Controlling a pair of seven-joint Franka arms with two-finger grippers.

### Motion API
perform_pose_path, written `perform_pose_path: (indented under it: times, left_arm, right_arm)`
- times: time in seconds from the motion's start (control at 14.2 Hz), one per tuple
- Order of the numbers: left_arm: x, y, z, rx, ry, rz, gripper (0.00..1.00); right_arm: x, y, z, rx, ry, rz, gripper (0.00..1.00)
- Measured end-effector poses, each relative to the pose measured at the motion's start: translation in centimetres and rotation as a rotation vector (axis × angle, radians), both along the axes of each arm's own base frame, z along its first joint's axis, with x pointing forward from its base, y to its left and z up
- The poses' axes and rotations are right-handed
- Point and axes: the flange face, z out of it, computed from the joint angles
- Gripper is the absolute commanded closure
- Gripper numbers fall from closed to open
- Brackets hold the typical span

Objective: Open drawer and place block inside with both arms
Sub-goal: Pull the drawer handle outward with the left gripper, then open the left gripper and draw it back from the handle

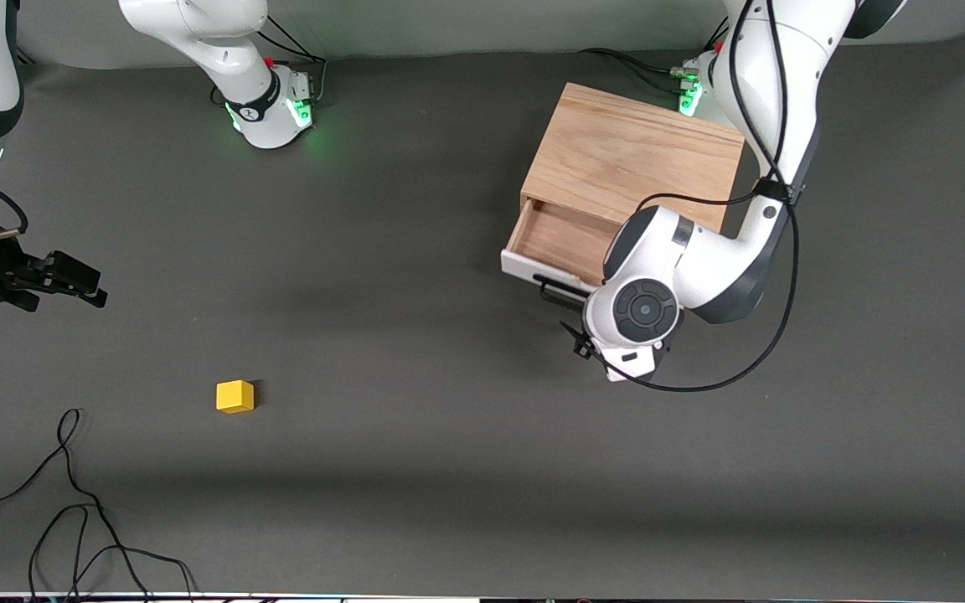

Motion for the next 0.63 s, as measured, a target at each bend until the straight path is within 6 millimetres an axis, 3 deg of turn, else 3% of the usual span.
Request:
perform_pose_path:
  times: [0.14,0.21,0.28,0.35,0.63]
  left_arm:
    - [0.9,0.1,1.1,-0.014,-0.041,0.009,1.00]
    - [1.2,0.2,1.4,-0.017,-0.058,0.011,0.81]
    - [1.4,0.3,1.5,-0.015,-0.063,0.011,0.18]
    - [1.4,0.5,1.4,-0.011,-0.062,0.012,0.01]
    - [1.6,2.0,2.5,0.007,-0.027,0.004,0.01]
  right_arm:
    - [0.0,0.2,0.0,0.000,0.000,0.004,0.00]
    - [0.0,0.2,0.0,0.000,0.000,0.004,0.00]
    - [0.0,0.3,0.0,0.000,0.000,0.005,0.00]
    - [0.0,0.3,0.0,0.000,0.001,0.005,0.00]
    - [0.1,0.3,-0.3,0.000,0.005,0.006,0.00]
